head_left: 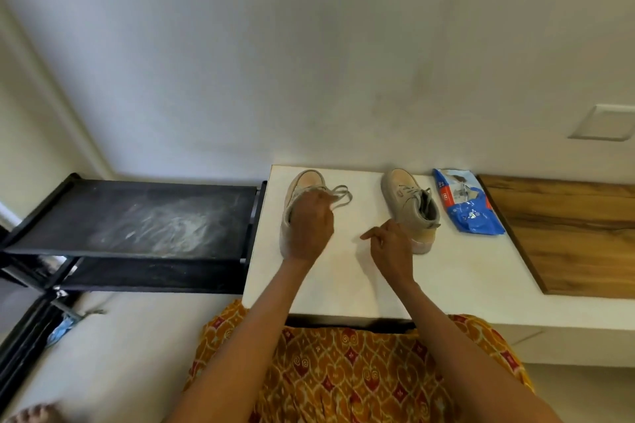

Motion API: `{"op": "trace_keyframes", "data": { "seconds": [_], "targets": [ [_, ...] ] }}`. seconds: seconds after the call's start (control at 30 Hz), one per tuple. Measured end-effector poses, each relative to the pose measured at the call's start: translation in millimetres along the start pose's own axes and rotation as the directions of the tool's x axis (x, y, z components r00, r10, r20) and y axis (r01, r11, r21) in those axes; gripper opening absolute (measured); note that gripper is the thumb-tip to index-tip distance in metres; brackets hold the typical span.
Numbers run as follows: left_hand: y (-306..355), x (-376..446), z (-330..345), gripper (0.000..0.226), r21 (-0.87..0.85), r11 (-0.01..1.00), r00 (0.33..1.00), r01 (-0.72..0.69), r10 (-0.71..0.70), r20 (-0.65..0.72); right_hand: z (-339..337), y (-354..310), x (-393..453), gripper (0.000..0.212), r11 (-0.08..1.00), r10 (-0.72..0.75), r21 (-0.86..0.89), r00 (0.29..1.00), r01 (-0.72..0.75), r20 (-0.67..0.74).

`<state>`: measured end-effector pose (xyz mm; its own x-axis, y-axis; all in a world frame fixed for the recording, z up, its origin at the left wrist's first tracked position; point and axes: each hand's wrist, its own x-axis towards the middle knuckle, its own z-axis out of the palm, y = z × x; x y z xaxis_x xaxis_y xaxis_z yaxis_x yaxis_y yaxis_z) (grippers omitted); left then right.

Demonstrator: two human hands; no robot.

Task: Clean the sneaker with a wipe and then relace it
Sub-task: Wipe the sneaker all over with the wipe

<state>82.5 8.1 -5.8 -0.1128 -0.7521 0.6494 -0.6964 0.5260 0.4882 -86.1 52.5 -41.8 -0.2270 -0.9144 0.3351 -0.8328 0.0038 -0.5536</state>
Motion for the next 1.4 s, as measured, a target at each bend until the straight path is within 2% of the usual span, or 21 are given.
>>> {"op": "trace_keyframes", "data": {
  "seconds": [0.03, 0.1, 0.13, 0.2, 0.27, 0.43, 0.57, 0.63, 0.73, 0.9, 1.03, 1.1, 1.2, 1.3, 1.4],
  "targets": [
    [-7, 9, -5, 0.031, 0.022, 0.992, 0.992, 0.124, -0.124, -0.001, 5, -10, 5, 0.029, 0.999, 0.036, 0.029, 0.999, -0.036, -0.005],
    [-30, 23, -6, 0.032, 0.076, 0.929, 0.921, 0.361, -0.369, 0.127, 18, -23, 15, 0.031, 0.993, 0.113, 0.031, 0.992, -0.115, 0.051],
    [-42, 27, -6, 0.033, 0.122, 0.894, 0.864, 0.432, -0.449, 0.229, 24, -24, 19, 0.034, 0.988, 0.147, 0.022, 0.984, -0.150, 0.098],
    [-59, 32, -7, 0.032, 0.130, 0.851, 0.762, 0.508, -0.515, 0.392, 32, -18, 26, 0.039, 0.976, 0.209, 0.030, 0.962, -0.217, 0.177],
    [-64, 30, -9, 0.030, 0.072, 0.831, 0.744, 0.552, -0.530, 0.407, 33, -8, 28, 0.042, 0.965, 0.237, 0.056, 0.944, -0.256, 0.229],
    [-61, 20, -8, 0.026, 0.002, 0.821, 0.783, 0.571, -0.545, 0.301, 24, 16, 23, 0.037, 0.958, 0.267, 0.022, 0.922, -0.284, 0.281],
    [-65, 23, -9, 0.026, -0.009, 0.815, 0.772, 0.580, -0.546, 0.325, 16, 24, 21, 0.025, 0.975, 0.199, 0.047, 0.951, -0.216, 0.237],
    [-66, 25, -11, 0.027, -0.005, 0.807, 0.759, 0.591, -0.554, 0.342, 11, 21, 22, 0.030, 0.973, 0.150, 0.141, 0.968, -0.180, 0.202],
    [-64, 26, -15, 0.028, -0.011, 0.803, 0.751, 0.595, -0.551, 0.364, 1, 16, 22, 0.041, 0.932, 0.191, 0.280, 0.969, -0.229, 0.156],
    [-60, 23, -22, 0.027, -0.042, 0.780, 0.735, 0.625, -0.569, 0.370, -11, 25, 13, 0.030, 0.978, 0.183, 0.100, 0.983, -0.181, -0.020],
    [-59, 20, -21, 0.028, -0.039, 0.760, 0.716, 0.649, -0.592, 0.370, -17, 18, 8, 0.023, 0.957, 0.211, 0.215, 0.977, -0.197, -0.041],
    [-56, 19, -21, 0.034, -0.032, 0.760, 0.716, 0.649, -0.595, 0.364, -11, 5, 13, 0.019, 0.951, 0.187, 0.252, 0.982, -0.179, -0.009],
    [-49, 19, -22, 0.038, 0.023, 0.799, 0.725, 0.601, -0.557, 0.405, 9, -32, 29, 0.019, 0.945, 0.130, 0.288, 0.985, -0.158, 0.113],
    [-42, 18, -23, 0.031, 0.065, 0.821, 0.699, 0.567, -0.522, 0.489, 30, -72, 42, 0.023, 0.937, 0.175, 0.255, 0.952, -0.240, 0.252],
    [-37, 7, -28, 0.043, 0.014, 0.785, 0.662, 0.619, -0.532, 0.528, 39, -95, 39, 0.027, 0.901, 0.271, 0.246, 0.906, -0.358, 0.325]
  ]
}}
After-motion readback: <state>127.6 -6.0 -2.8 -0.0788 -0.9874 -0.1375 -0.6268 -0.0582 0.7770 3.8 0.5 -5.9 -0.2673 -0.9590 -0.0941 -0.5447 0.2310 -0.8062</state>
